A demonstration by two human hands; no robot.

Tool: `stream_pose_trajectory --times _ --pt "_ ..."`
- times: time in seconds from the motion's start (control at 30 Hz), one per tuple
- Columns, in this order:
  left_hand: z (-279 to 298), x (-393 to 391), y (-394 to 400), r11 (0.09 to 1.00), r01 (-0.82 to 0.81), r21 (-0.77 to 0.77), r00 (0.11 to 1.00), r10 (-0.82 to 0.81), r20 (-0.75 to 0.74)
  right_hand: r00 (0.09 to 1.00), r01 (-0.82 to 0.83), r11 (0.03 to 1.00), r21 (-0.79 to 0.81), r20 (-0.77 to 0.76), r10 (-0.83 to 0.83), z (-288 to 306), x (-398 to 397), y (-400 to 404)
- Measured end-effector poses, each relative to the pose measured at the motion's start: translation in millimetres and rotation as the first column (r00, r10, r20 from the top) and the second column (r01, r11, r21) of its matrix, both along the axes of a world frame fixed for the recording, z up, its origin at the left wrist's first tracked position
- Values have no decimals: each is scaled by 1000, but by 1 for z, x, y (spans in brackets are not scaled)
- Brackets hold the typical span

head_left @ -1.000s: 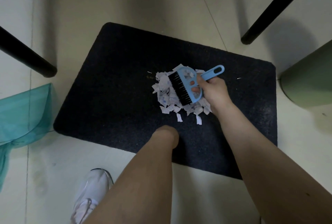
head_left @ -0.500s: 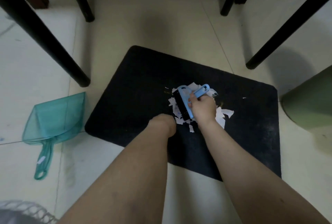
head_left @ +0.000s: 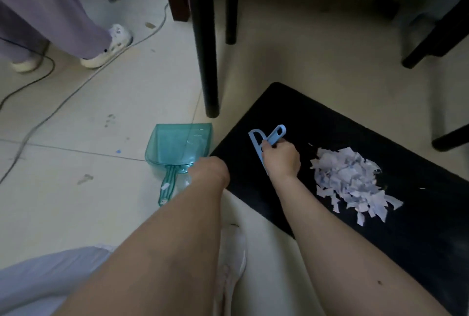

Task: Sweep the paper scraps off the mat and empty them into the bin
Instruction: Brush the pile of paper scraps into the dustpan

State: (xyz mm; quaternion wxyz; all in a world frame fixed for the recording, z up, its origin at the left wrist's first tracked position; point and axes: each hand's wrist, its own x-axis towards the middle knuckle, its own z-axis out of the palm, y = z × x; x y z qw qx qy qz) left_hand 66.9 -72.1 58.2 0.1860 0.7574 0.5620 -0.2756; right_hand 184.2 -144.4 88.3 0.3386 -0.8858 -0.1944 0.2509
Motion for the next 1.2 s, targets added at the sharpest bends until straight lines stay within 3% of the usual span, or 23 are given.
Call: stream_pose_trajectory --times 0.17,0.33,0.67,0.8,0.97,1.2 --pt "-28 -48 25 970 -217 107 974 222 -38 995 -104 994 -35 -9 104 -13 -34 32" --pt "-48 -66 32 932 -359 58 930 362 -61 987 -158 986 -53 -15 158 -29 -49 48" --pt "-73 -74 36 869 -495 21 865 491 103 981 -191 980 -52 -50 189 -42 -50 51" --pt "-70 -69 31 842 -532 88 846 522 111 981 -187 981 -42 -64 184 -43 -43 46" --pt "-48 -61 15 887 -444 129 896 441 52 992 -118 993 -9 -41 117 -27 -30 31" --pt "-9 -50 -16 990 -39 133 994 52 -98 998 34 999 12 43 -35 13 8 -9"
